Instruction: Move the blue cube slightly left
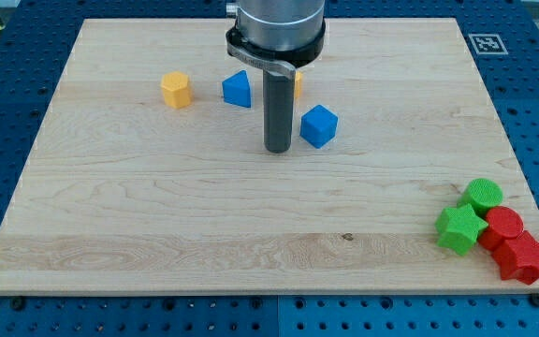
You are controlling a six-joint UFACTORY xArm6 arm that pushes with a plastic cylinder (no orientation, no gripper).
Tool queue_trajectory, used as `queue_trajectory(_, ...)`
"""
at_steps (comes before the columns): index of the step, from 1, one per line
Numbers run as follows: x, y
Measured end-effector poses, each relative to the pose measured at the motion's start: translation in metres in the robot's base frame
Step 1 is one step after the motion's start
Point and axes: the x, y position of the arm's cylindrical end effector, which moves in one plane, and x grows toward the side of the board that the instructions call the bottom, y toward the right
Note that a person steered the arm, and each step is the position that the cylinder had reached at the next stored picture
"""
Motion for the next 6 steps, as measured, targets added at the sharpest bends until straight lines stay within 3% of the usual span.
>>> queue_trajectory(4,-0.017,0.014)
queue_trajectory(6,0.002,0.014)
